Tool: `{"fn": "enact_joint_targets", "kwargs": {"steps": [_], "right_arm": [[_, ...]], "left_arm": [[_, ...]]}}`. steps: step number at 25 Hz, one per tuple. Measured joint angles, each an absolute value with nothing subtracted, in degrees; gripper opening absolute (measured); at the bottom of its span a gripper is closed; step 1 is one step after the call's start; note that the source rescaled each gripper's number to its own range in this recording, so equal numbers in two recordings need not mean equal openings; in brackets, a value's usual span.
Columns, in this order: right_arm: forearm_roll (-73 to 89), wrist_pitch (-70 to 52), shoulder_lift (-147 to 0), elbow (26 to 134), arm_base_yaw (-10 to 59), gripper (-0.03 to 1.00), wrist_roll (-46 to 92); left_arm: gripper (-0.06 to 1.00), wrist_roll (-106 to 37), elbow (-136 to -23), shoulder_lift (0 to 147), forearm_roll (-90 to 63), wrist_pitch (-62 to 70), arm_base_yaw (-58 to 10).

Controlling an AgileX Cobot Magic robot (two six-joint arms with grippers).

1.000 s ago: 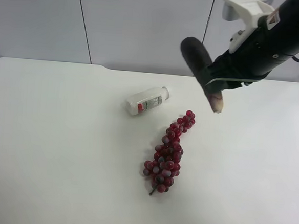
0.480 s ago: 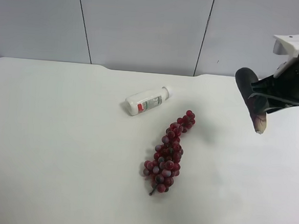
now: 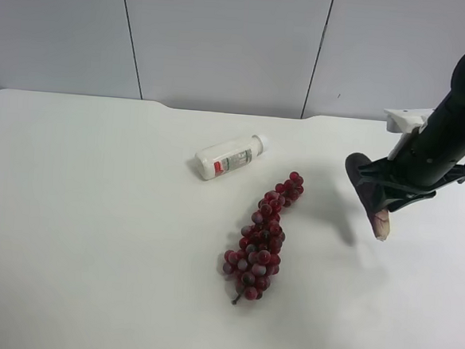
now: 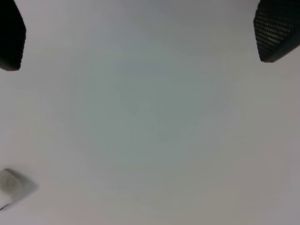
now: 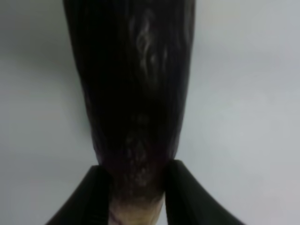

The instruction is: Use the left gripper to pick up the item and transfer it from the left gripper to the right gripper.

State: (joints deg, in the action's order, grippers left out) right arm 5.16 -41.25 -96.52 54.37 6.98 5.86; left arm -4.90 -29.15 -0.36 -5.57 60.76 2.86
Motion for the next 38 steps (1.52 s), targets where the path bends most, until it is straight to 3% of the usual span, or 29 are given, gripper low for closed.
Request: {"fn": "enact_joint_targets", "kwargs": {"steps": [14,15,16,19,20,22,27,38], "right_arm": [[5.47,-36.19,-100.70,54.37,6.98,0.02,5.80],[5.60,-36.19,-100.70,54.37,6.98,0.08,5.74],[5.59,-36.05,-100.70,54.37,6.98,0.22,5.68],[5.64,-35.79,-100.71,54.37,6.98,0.76,5.09],[5.64,-35.79,-100.71,54.37,6.98,0.86,5.00],[5.64,-35.79,-100.71,54.37,6.98,0.95,4.74],[5.64,-38.68,-100.07,55.81,6.98,1.00,4.74],[4.54,-61.82,-82.63,68.88,6.98,1.00,4.74]], "left_arm": [[1.00,-4.90,-29.15,-0.36,-5.57,60.76,2.86],[1.00,-4.90,-29.15,-0.36,-5.57,60.76,2.86],[1.00,-4.90,-29.15,-0.36,-5.57,60.76,2.86],[1.00,-4.90,-29.15,-0.36,-5.57,60.76,2.86],[1.00,-4.90,-29.15,-0.36,-5.57,60.76,2.86],[1.00,-4.90,-29.15,-0.36,-5.57,60.76,2.86],[1.00,-4.90,-29.15,-0.36,-5.57,60.76,2.86],[1.00,-4.90,-29.15,-0.36,-5.57,60.76,2.86]]}}
